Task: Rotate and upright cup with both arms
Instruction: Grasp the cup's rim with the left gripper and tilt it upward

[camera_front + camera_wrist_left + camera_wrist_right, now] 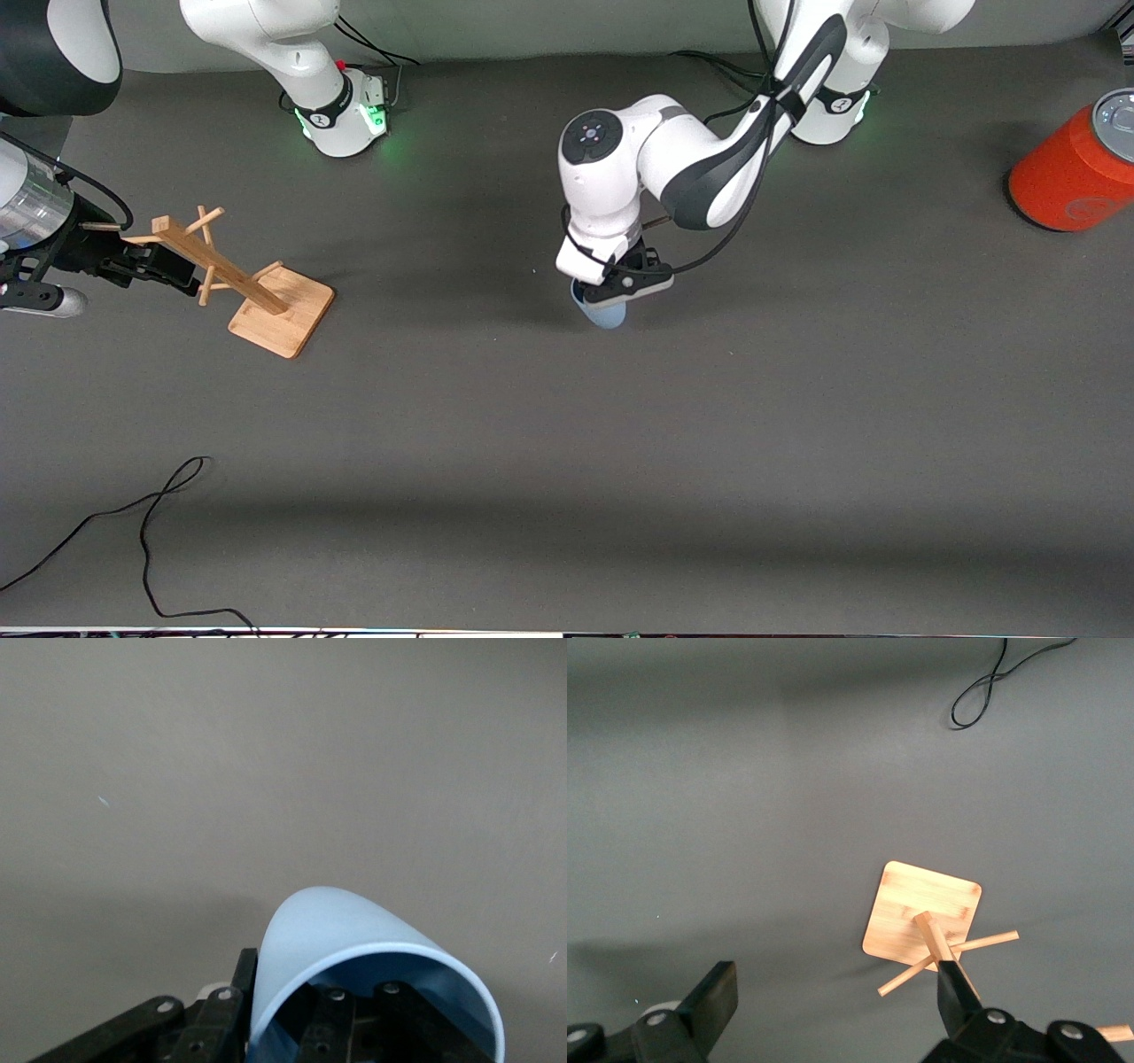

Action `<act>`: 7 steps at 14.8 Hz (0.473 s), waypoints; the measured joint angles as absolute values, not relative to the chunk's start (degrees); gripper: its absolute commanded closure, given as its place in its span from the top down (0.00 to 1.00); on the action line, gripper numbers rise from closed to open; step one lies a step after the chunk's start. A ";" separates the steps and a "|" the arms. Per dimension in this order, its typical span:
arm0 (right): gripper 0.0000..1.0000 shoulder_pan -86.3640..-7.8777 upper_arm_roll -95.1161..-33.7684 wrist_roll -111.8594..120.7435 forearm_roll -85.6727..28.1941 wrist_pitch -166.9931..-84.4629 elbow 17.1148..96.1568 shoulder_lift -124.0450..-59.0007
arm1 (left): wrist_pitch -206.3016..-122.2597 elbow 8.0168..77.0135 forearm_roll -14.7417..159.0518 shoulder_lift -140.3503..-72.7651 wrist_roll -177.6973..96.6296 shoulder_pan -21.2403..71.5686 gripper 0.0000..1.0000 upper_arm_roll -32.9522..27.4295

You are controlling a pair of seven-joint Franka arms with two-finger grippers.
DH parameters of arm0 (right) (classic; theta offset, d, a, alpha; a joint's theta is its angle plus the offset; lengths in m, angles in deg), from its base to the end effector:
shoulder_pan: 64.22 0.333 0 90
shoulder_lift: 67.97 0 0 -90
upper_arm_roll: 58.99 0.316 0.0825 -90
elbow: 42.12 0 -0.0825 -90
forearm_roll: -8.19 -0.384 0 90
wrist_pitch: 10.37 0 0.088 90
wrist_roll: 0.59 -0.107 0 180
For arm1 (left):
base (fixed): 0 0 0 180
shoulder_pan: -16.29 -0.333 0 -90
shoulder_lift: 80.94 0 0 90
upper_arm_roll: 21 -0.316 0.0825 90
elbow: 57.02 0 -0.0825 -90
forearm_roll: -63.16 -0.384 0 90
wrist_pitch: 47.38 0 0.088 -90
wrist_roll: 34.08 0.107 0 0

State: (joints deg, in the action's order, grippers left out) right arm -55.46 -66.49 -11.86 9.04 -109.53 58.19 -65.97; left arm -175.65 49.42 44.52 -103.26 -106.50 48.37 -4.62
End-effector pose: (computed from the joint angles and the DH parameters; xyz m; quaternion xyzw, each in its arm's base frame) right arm 0.5529 0.0098 0.5720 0.9962 -0.0861 0.0078 0.0042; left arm 0.4371 -0.4617 0.3196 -0.9901 -0.1186 -0.0684 0.0302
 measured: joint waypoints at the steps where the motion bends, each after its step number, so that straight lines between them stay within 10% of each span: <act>1: 1.00 -55.46 -66.48 -11.86 9.08 -109.54 58.19 -65.98 | -181.02 54.23 44.51 -102.69 -106.29 48.35 0.00 -4.64; 7: 1.00 -55.46 -66.48 -11.83 9.20 -109.62 58.20 -65.97 | -192.06 62.40 44.52 -105.30 -101.72 46.74 0.00 -4.98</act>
